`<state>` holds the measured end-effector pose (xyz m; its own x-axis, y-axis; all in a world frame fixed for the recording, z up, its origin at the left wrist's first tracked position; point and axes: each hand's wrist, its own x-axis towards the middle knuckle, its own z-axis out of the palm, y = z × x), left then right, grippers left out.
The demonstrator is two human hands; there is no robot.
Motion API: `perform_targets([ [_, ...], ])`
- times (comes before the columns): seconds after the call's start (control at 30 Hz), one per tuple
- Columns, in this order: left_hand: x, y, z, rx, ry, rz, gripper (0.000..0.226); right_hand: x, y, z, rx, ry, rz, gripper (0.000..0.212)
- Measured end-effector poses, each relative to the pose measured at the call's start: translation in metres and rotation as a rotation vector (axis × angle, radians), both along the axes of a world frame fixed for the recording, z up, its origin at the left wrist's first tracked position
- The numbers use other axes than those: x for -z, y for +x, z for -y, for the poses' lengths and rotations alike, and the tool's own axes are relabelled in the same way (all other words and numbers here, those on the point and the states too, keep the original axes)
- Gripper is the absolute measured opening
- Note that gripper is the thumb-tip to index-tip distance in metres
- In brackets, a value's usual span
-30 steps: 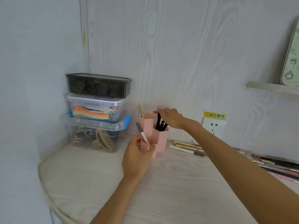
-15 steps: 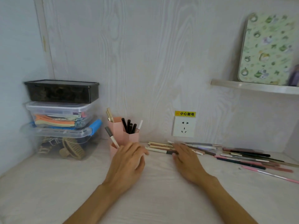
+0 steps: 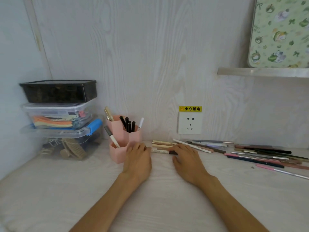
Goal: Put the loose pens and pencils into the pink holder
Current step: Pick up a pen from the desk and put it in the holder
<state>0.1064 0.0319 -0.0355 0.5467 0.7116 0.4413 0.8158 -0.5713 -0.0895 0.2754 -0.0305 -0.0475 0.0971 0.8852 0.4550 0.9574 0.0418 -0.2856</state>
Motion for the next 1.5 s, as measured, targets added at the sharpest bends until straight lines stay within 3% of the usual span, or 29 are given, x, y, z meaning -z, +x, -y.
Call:
perform_targets([
  [0.27, -0.011, -0.018, 0.01, 0.092, -0.025, 0.062, 0.024, -0.003, 0.0, 0.002, -0.018, -0.029, -0.071, 0.034],
  [0.5, -0.071, -0.067, 0.026, 0.19, -0.378, 0.666, 0.001, -0.002, -0.01, 0.002, -0.101, -0.036, -0.03, 0.036],
  [0.63, -0.125, -0.08, 0.016, 0.265, -0.259, 0.921, 0.013, -0.003, -0.011, 0.003, -0.108, -0.04, -0.034, 0.036],
  [0.77, -0.154, -0.076, 0.0, 0.284, 0.003, 1.106, 0.02, -0.002, -0.01, 0.003, -0.105, -0.052, -0.052, 0.035],
  [0.93, -0.141, -0.051, -0.013, 0.229, 0.24, 1.033, 0.028, -0.003, -0.01, 0.004, -0.114, -0.06, -0.073, 0.034],
  [1.2, -0.08, -0.04, -0.031, 0.01, 0.136, 0.581, 0.018, -0.003, -0.01, 0.003, -0.125, -0.056, -0.078, 0.033],
  [1.33, -0.077, -0.044, -0.028, 0.132, 0.243, 0.451, 0.031, -0.007, -0.01, 0.005, -0.128, -0.056, -0.074, 0.034],
  [1.4, -0.073, -0.051, -0.024, 0.149, 0.294, 0.515, 0.034, -0.01, -0.007, 0.007, -0.101, -0.041, -0.05, 0.036],
  [1.5, -0.048, -0.064, -0.014, 0.047, 0.224, 0.967, 0.043, -0.014, 0.004, 0.009, -0.011, -0.024, -0.013, 0.03],
])
